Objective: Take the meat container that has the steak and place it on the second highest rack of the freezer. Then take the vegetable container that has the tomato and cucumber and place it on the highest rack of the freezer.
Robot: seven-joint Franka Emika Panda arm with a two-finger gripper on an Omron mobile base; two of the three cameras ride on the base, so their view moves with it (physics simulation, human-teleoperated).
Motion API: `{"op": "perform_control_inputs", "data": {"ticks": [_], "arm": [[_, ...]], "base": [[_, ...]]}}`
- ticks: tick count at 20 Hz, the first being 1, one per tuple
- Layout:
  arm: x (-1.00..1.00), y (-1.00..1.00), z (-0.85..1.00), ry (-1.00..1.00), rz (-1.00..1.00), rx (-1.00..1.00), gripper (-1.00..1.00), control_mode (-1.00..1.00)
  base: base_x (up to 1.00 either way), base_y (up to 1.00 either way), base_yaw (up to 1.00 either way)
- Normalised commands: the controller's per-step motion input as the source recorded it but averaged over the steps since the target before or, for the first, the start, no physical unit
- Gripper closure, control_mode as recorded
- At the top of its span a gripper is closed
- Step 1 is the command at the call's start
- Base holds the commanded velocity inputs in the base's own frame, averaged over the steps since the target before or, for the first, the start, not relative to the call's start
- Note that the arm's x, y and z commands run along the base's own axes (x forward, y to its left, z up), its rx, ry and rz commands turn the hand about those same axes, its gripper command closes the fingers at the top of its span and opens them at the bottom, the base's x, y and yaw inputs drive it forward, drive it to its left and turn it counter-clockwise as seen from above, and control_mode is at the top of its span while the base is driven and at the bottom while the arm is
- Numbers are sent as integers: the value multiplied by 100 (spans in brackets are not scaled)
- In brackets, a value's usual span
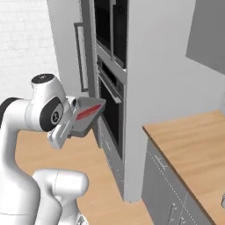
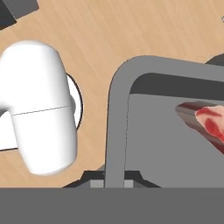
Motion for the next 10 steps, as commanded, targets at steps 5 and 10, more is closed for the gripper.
{"op": "perform_control_inputs", "data": {"ticks": [5,10], "arm": [[0,0,0,0,0,0,100,100],[0,0,0,0,0,0,100,100]], "base": [[97,53,19],[100,77,13]]}}
